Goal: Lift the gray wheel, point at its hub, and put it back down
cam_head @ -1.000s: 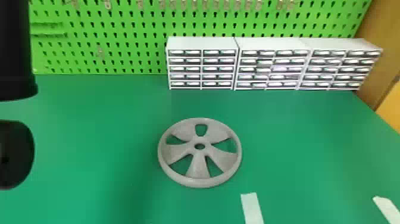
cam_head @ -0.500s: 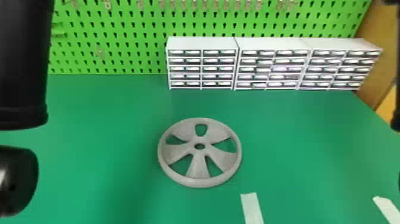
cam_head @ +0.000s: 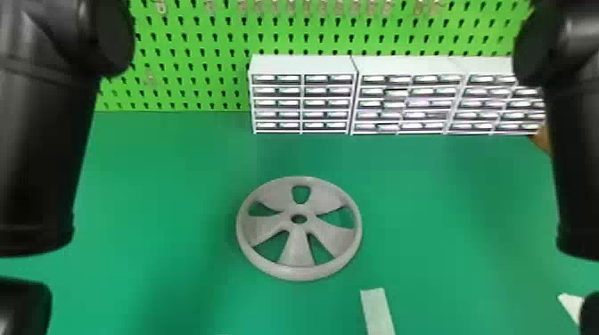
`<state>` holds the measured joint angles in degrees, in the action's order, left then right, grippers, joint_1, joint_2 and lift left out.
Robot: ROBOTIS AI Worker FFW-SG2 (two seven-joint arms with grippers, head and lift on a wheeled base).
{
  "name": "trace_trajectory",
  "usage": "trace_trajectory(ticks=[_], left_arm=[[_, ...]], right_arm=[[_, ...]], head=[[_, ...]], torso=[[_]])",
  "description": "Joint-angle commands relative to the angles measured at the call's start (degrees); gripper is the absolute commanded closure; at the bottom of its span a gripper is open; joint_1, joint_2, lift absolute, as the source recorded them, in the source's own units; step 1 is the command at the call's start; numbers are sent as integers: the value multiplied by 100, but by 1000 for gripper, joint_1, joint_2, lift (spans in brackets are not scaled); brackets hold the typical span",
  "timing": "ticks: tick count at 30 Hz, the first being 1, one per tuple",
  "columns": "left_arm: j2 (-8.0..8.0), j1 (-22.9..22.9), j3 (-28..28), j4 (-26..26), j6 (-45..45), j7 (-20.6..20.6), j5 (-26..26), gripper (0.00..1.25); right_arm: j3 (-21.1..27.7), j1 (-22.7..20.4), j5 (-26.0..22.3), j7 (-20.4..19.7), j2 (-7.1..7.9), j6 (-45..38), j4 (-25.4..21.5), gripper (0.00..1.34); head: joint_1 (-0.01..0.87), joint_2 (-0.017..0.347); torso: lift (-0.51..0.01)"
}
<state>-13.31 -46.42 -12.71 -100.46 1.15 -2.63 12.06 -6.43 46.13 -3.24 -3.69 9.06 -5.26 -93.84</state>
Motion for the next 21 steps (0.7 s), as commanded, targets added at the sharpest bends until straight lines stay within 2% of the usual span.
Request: trace_trajectory(ticks=[1,14,21], left_arm=[[4,318,14,-132,52,-1,51,25],[-5,1372,304,-703,377,-9,42,25],[4,1838,463,-967,570,-9,-20,25]], right_arm=[[-34,-360,-169,0,25,-72,15,33],[-7,-1115,-476,8,-159,-133,-73,33],[-42,-1414,-547,8,-159,-265,-144,33]], head=[[692,48],[692,48],[692,48]], torso=[[-88],[-88],[-88]])
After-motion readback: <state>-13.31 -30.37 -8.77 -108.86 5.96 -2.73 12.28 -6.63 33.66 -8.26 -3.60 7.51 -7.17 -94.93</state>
